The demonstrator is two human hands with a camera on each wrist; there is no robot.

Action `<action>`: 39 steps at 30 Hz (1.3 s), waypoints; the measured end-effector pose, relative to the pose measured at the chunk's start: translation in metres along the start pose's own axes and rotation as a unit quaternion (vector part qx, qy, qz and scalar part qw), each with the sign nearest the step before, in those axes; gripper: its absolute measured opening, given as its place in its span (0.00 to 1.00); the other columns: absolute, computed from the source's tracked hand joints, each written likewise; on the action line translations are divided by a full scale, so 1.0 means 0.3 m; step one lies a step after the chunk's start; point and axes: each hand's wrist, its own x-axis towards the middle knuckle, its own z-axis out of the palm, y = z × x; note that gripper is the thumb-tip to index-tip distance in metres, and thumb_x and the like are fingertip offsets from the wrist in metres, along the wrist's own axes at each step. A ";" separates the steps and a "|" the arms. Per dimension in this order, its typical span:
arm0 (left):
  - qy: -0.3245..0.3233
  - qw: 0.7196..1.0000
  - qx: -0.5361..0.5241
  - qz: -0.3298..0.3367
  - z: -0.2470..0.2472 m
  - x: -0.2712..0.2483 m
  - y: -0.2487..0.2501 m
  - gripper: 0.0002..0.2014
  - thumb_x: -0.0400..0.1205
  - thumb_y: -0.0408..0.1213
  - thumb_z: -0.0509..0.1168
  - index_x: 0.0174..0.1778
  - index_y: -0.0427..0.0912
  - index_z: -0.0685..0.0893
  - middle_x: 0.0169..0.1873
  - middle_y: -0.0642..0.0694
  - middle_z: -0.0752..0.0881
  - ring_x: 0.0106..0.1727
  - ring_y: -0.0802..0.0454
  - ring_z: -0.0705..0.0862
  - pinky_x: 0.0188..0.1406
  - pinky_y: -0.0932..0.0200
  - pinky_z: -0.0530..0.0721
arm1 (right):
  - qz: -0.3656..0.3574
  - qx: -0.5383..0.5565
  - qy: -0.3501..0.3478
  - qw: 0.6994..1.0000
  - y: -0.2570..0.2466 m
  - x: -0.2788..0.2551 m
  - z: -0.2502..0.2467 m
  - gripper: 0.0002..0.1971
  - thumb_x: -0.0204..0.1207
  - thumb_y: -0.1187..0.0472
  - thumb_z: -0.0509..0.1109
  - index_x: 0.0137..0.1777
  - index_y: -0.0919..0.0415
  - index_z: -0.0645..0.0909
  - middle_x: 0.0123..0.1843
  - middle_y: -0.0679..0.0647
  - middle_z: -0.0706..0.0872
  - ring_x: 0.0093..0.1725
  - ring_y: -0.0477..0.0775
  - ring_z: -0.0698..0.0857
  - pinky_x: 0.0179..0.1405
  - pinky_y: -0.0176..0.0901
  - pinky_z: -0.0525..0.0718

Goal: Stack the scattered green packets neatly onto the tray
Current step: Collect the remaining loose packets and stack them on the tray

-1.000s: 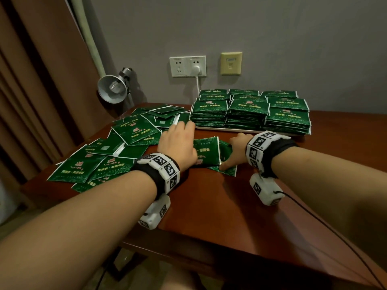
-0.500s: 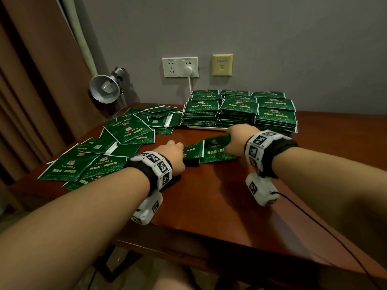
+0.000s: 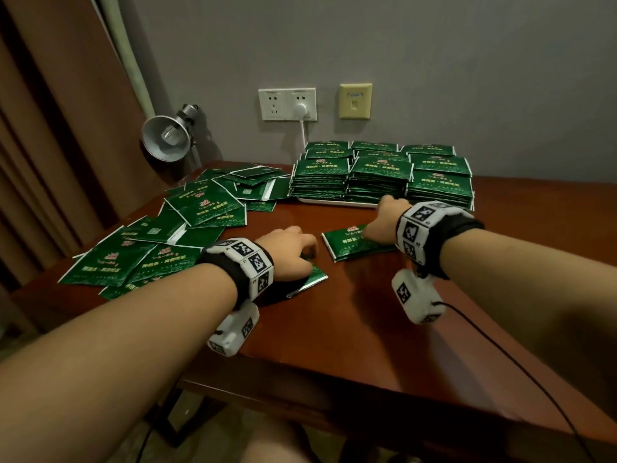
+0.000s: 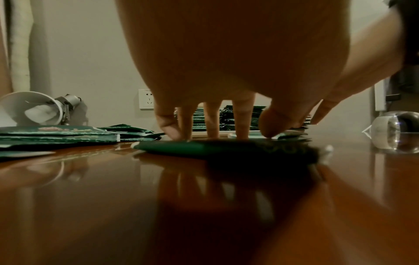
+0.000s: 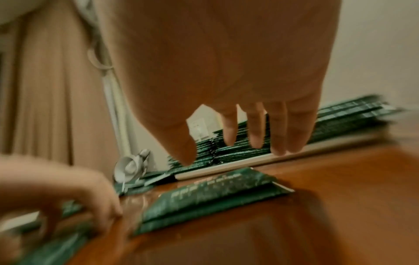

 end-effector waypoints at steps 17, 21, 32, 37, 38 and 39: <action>0.026 0.989 0.010 -0.143 0.023 0.012 -0.010 0.36 0.75 0.61 0.66 0.76 0.50 0.65 0.70 0.40 0.69 0.66 0.37 0.75 0.58 0.45 0.78 | -0.138 -0.184 -0.018 0.973 -0.019 0.003 0.104 0.31 0.70 0.41 0.70 0.70 0.54 0.68 0.65 0.54 0.79 0.65 0.61 0.73 0.66 0.59 0.76; 0.028 0.994 -0.104 0.010 0.006 0.012 0.017 0.42 0.72 0.33 0.70 0.81 0.53 0.60 0.76 0.47 0.62 0.66 0.45 0.73 0.55 0.51 0.83 | -0.125 -0.180 -0.043 0.975 -0.017 0.001 0.102 0.37 0.71 0.44 0.66 0.79 0.52 0.59 0.70 0.53 0.78 0.74 0.63 0.65 0.69 0.61 0.73; 0.005 0.997 0.023 -0.073 0.024 0.020 0.003 0.42 0.66 0.71 0.69 0.69 0.48 0.73 0.58 0.44 0.73 0.60 0.43 0.76 0.62 0.44 0.80 | -0.167 -0.185 -0.028 0.968 -0.018 -0.029 0.100 0.34 0.63 0.42 0.76 0.64 0.57 0.67 0.58 0.55 0.77 0.58 0.58 0.77 0.58 0.54 0.81; 0.027 0.999 -0.003 -0.040 0.011 0.017 0.007 0.35 0.66 0.59 0.74 0.63 0.47 0.69 0.51 0.48 0.77 0.47 0.49 0.82 0.48 0.47 0.86 | -0.172 -0.145 -0.055 0.973 -0.004 -0.043 0.092 0.38 0.63 0.43 0.77 0.67 0.57 0.63 0.55 0.55 0.81 0.52 0.58 0.83 0.54 0.55 0.85; 0.030 0.999 -0.008 -0.037 0.010 0.017 0.005 0.35 0.66 0.57 0.74 0.64 0.46 0.68 0.50 0.48 0.79 0.45 0.50 0.82 0.45 0.46 0.87 | -0.173 -0.141 -0.049 0.974 0.000 -0.044 0.091 0.42 0.61 0.40 0.78 0.70 0.56 0.62 0.58 0.55 0.79 0.56 0.58 0.81 0.57 0.55 0.83; 0.032 0.999 -0.014 -0.036 0.009 0.016 0.003 0.37 0.66 0.57 0.74 0.65 0.45 0.67 0.49 0.48 0.79 0.44 0.50 0.83 0.44 0.46 0.87 | -0.172 -0.137 -0.045 0.974 0.004 -0.045 0.089 0.46 0.59 0.38 0.79 0.72 0.56 0.61 0.61 0.56 0.78 0.59 0.59 0.79 0.60 0.55 0.81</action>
